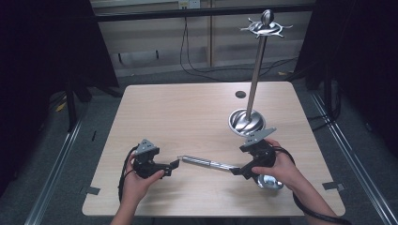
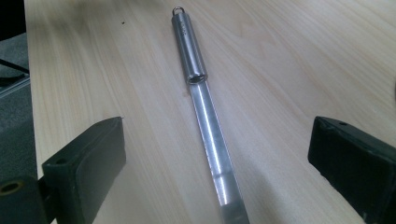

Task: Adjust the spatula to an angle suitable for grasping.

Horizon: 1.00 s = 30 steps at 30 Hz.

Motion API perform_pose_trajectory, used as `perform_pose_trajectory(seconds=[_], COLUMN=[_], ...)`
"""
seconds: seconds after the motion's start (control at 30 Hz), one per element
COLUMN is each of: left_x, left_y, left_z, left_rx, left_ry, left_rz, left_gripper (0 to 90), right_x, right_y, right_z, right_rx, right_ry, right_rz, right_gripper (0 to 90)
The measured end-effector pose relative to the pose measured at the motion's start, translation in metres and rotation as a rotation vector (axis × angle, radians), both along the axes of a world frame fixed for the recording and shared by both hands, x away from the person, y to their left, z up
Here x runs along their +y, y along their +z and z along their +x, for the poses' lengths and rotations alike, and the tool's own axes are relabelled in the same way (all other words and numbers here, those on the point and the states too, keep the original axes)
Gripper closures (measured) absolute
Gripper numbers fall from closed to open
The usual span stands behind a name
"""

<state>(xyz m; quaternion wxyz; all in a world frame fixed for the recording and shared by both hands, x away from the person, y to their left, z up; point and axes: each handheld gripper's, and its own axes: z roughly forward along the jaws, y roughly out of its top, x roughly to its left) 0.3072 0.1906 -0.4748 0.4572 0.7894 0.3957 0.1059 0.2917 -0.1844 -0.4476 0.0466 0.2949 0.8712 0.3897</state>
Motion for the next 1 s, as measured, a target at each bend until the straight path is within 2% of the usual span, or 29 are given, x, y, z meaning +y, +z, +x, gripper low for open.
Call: perform_pose_trajectory(seconds=[0.1, 0.23, 0.33, 0.4, 0.43, 0.5, 0.6, 0.63, 0.67, 0.8, 0.87, 1.0], left_x=[0.000, 0.001, 0.002, 0.003, 0.003, 0.003, 0.004, 0.005, 0.005, 0.008, 0.010, 0.012], left_y=[0.000, 0.001, 0.000, 0.000, 0.000, 0.001, 0.001, 0.001, 0.001, 0.001, -0.001, -0.004], left_z=[-0.001, -0.001, -0.002, -0.002, -0.002, -0.003, -0.005, -0.006, -0.006, -0.008, -0.010, -0.012], left_rx=[-0.005, -0.013, -0.007, -0.007, -0.007, -0.010, -0.011, -0.010, -0.010, -0.008, -0.005, 0.003], left_ry=[0.004, -0.003, 0.004, 0.003, 0.003, 0.007, 0.009, 0.009, 0.009, 0.019, 0.018, 0.022], left_rz=[-0.005, 0.015, 0.000, 0.006, 0.006, 0.015, 0.006, 0.012, 0.012, 0.013, 0.018, 0.029], left_gripper=[0.6, 0.8, 0.8, 1.0, 1.1, 1.2, 1.2, 1.2, 1.2, 1.2, 1.2, 1.3], right_x=[0.001, 0.004, 0.007, 0.012, 0.012, 0.016, 0.020, 0.021, 0.021, 0.030, 0.039, 0.055], right_y=[-0.002, -0.005, -0.006, -0.008, -0.008, -0.010, -0.012, -0.013, -0.013, -0.017, -0.021, -0.023], right_z=[0.001, 0.001, 0.001, 0.000, 0.000, 0.000, -0.001, -0.001, -0.001, -0.001, -0.002, -0.001], right_rx=[0.008, 0.006, 0.003, 0.001, 0.001, -0.007, -0.006, 0.001, 0.001, 0.009, 0.022, 0.002], right_ry=[0.002, 0.004, 0.007, 0.009, 0.009, 0.026, 0.040, 0.047, 0.047, 0.082, 0.117, 0.163], right_rz=[0.006, 0.001, 0.005, -0.015, -0.015, -0.016, -0.021, -0.034, -0.034, -0.079, -0.097, -0.142], right_gripper=[4.8, 7.0, 11.0, 20.8, 20.8, 44.1, 61.3, 65.2, 65.2, 82.7, 90.0, 90.0])
